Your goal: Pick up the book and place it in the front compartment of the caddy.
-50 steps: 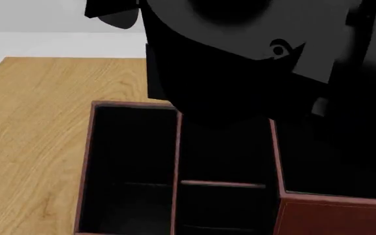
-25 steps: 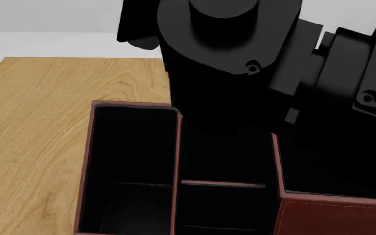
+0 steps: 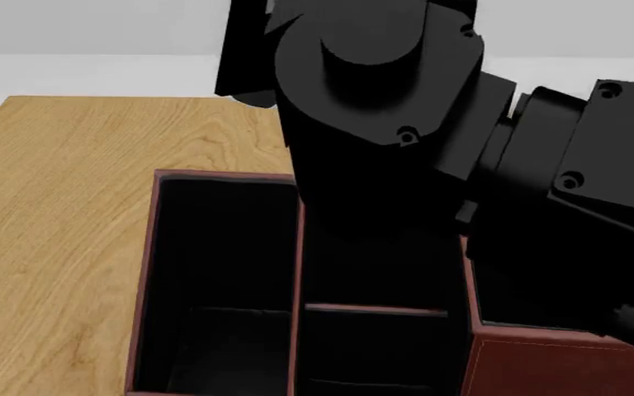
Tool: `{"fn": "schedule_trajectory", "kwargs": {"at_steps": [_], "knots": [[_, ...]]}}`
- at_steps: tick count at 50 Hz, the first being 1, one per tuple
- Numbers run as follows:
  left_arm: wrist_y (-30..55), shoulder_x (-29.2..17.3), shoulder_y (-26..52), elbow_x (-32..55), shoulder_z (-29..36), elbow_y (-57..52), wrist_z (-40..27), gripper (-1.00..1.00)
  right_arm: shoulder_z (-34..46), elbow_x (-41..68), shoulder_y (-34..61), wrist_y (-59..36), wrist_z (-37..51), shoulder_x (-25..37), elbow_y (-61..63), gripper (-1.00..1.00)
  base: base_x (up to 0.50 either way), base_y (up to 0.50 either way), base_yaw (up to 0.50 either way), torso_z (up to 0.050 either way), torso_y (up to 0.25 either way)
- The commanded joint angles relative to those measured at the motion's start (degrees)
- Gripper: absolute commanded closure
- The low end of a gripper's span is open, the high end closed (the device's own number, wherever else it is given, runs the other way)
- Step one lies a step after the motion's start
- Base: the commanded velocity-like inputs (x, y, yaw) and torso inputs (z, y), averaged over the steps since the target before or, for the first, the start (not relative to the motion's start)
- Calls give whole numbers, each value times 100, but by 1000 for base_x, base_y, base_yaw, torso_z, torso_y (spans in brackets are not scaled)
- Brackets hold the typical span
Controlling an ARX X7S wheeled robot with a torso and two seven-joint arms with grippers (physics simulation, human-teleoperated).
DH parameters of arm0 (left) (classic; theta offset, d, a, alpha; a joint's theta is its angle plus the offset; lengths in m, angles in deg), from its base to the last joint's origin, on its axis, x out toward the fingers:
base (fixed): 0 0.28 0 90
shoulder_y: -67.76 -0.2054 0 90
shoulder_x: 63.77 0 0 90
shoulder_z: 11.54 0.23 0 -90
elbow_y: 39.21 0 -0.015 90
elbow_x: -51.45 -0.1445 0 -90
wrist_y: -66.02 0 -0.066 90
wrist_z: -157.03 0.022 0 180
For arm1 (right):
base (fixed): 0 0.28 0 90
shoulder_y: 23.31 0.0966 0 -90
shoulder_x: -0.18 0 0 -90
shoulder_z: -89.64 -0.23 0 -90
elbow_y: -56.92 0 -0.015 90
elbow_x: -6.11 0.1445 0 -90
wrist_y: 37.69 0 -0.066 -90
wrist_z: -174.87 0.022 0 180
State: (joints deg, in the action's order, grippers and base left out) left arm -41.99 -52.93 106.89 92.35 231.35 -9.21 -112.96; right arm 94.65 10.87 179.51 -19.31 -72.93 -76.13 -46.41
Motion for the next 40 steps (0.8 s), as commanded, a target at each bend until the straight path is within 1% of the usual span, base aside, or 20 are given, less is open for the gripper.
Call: {"fn": "schedule_trajectory", "kwargs": {"at_steps": [1,10,16,27,40], "knots": [[-55,-16,291,-31,323,0,0,-100,-32,-272,-271,271,285,-69,-233,100,0,0,0,0,0],[-42,-44,287,-37,329,0,0,-100,25,-322,-428,407,407,-97,-519,100,0,0,0,0,2],[-31,-29,256,-11,289,0,0,-100,78,-335,-539,367,456,-66,-464,100,0,0,0,0,0],[15,-21,73,18,91,0,0,-100,29,-347,-795,437,644,-99,-520,100,0,0,0,2,2],[1,-61,180,-42,248,0,0,-100,20,-336,-1036,525,779,-97,-571,100,0,0,0,0,2]]}}
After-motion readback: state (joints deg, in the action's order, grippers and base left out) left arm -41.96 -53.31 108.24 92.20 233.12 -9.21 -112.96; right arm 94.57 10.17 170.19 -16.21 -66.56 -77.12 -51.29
